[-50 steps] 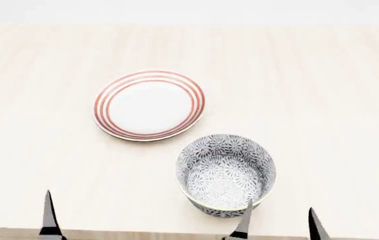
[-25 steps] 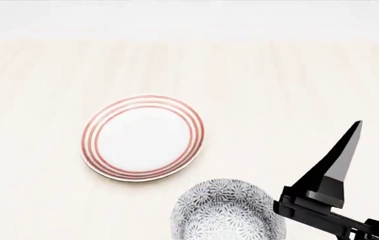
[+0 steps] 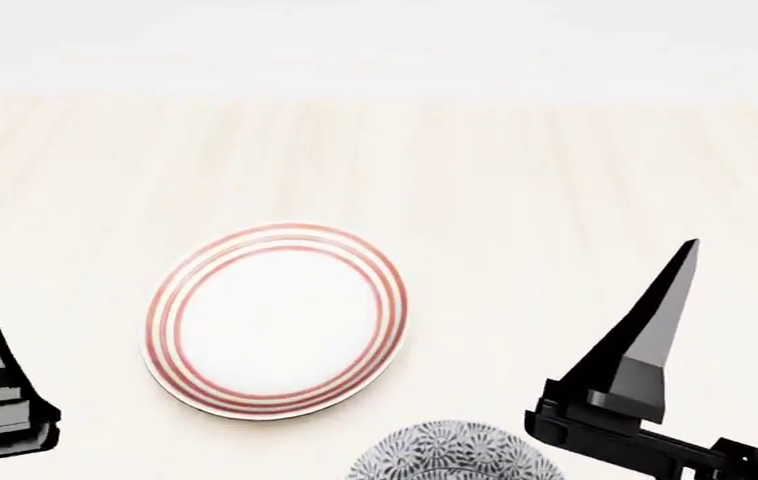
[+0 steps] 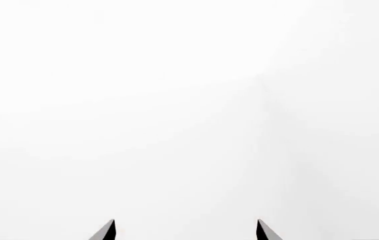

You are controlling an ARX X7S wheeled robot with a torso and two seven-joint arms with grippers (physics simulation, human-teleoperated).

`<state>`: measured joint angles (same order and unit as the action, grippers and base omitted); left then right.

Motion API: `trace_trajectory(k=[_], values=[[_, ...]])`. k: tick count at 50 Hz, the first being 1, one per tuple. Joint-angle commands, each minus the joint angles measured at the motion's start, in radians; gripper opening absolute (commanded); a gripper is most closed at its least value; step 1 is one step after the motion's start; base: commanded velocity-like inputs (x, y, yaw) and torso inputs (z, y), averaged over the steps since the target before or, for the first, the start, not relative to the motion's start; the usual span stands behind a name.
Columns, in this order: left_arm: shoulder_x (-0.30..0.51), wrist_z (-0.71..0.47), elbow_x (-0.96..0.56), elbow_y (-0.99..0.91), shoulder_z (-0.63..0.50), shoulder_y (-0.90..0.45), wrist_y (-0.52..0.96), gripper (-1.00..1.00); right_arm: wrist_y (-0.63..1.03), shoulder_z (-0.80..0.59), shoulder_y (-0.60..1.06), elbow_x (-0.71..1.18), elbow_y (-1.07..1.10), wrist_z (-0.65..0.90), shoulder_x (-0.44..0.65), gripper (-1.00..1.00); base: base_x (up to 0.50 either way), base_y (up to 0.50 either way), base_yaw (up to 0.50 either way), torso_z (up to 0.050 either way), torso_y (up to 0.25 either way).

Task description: Put the bowl on the plate.

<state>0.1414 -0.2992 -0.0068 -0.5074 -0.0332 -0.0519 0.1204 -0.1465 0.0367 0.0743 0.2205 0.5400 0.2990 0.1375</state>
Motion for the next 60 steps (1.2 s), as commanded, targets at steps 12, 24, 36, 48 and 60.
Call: trace_trajectory(k=[12, 24, 36, 48, 60], values=[[-0.093, 0.155, -0.173, 0.081, -0.214, -0.085, 0.332, 1.0, 0.0, -0.032, -0.022, -0.022, 0.025, -0.025, 0.019, 1.0, 0.0, 0.0, 0.0, 0.0, 0.0], [-0.125, 0.172, -0.423, 0.108, -0.208, -0.197, 0.513, 1.0, -0.013, -0.042, -0.027, -0.018, 0.019, -0.018, 0.028, 1.0, 0.0, 0.0, 0.0, 0.0, 0.0], [-0.128, 0.081, -0.611, 0.156, -0.21, -0.27, 0.534, 1.0, -0.027, -0.052, -0.033, -0.015, -0.001, -0.012, 0.034, 1.0, 0.0, 0.0, 0.0, 0.0, 0.0], [-0.11, 0.03, -0.679, 0.199, -0.249, -0.301, 0.513, 1.0, -0.035, -0.061, -0.035, -0.012, -0.011, -0.005, 0.042, 1.0, 0.0, 0.0, 0.0, 0.0, 0.0], [-0.093, 0.007, -0.701, 0.212, -0.303, -0.292, 0.51, 1.0, -0.036, -0.069, -0.036, -0.011, -0.009, 0.005, 0.049, 1.0, 0.0, 0.0, 0.0, 0.0, 0.0]])
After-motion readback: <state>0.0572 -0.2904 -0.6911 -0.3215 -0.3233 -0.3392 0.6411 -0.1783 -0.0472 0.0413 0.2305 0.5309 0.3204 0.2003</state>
